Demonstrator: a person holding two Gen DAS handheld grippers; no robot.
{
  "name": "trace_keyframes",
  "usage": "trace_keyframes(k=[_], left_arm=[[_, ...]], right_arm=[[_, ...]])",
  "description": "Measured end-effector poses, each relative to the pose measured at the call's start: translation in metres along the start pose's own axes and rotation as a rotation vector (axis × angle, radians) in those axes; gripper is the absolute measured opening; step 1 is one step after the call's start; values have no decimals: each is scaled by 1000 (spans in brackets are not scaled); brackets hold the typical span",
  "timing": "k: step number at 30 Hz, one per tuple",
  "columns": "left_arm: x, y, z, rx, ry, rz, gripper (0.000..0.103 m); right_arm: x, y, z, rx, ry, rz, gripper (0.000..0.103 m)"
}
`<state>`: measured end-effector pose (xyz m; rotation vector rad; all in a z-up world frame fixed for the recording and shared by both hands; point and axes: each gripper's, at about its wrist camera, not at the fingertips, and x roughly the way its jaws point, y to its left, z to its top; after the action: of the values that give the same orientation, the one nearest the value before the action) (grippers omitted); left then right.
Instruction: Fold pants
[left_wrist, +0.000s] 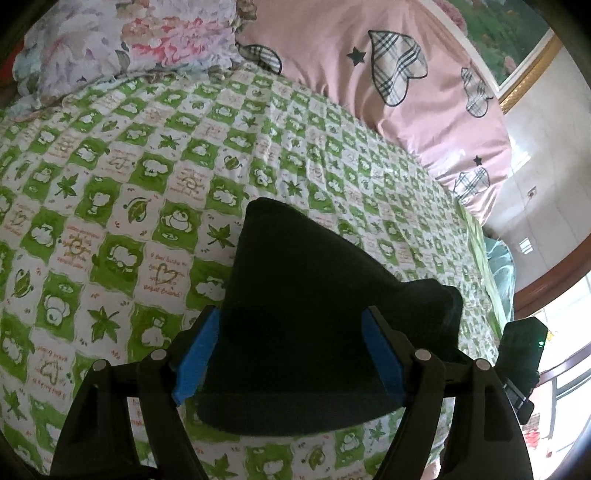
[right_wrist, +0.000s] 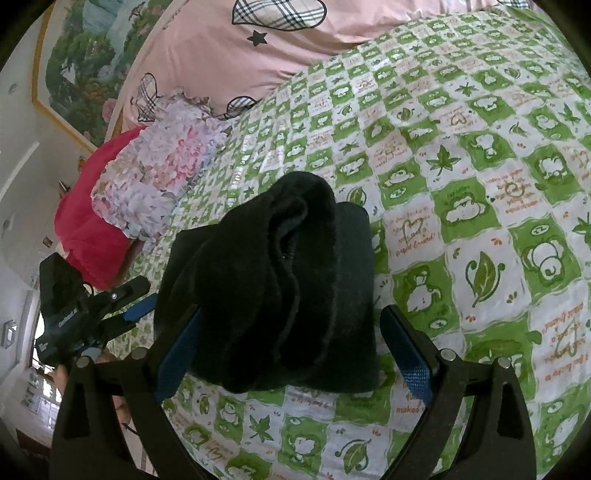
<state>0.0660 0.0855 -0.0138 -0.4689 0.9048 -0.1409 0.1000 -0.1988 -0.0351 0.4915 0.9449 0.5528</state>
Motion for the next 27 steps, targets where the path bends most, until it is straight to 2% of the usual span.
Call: trace_keyframes(k=[10, 13, 18, 22, 25, 27], left_arm=[[33, 3, 2, 24, 65, 45, 77], [39, 6, 3, 25, 65, 33, 67], [41, 11, 3, 11, 58, 14, 57], [37, 14, 1, -6, 48, -13, 46], [31, 8, -1, 13, 34, -3, 41], [24, 2, -3, 37, 18, 17, 39]], right_arm=[[9, -10, 0, 10, 12, 9, 94], [10, -12, -1, 5, 7, 19, 92], [12, -14, -3, 1, 23, 34, 81], [14, -16, -4, 20, 31, 58, 64], [12, -17, -5, 33, 27, 77, 54], [9, -12, -5, 20, 22, 73, 51]])
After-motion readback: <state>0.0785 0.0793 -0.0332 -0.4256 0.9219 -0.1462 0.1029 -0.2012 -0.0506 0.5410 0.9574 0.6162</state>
